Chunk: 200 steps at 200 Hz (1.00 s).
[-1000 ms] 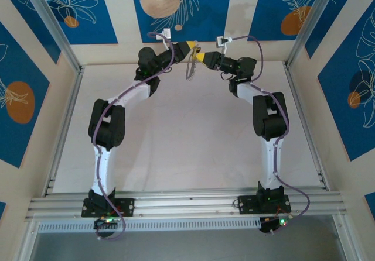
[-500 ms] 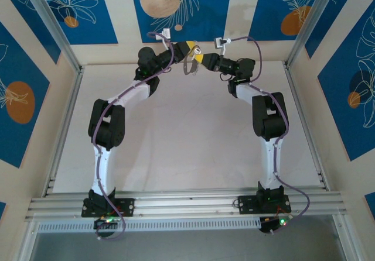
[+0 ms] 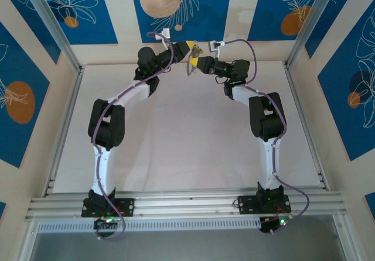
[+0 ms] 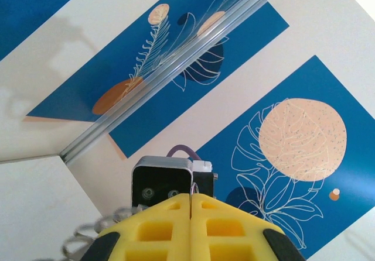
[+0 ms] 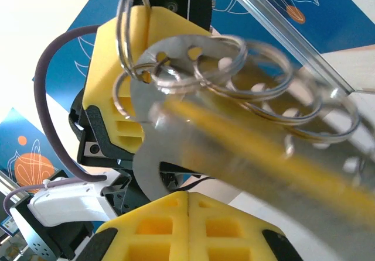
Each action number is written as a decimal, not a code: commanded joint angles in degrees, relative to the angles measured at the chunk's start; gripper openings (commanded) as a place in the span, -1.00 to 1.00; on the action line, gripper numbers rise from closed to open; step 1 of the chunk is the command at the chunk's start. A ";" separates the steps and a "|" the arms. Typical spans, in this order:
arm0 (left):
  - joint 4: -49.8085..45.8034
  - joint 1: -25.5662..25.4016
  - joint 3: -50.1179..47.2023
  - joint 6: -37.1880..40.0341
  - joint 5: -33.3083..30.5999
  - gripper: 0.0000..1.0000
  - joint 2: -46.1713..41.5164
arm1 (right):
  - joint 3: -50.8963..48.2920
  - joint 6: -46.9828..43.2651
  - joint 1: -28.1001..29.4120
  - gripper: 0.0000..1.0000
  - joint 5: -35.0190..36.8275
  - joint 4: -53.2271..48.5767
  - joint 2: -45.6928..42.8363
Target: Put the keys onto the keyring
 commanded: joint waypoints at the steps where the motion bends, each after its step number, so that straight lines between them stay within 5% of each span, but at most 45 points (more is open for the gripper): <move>1: 2.56 0.10 1.78 0.14 -0.03 -1.00 -0.33 | -1.58 -0.35 -0.75 -1.00 1.52 1.56 0.43; 105: 2.54 0.11 1.60 0.39 -0.12 -1.00 -0.52 | -6.66 -1.12 -1.77 -1.00 2.04 3.13 -3.31; 154: 2.56 0.11 1.64 0.35 0.68 -1.00 -0.61 | -11.72 -4.09 -5.39 -0.22 3.37 3.10 -8.31; 200: 2.82 0.00 1.97 -0.21 1.21 -1.00 -0.61 | -8.51 -5.50 -5.75 0.07 3.73 0.75 -8.34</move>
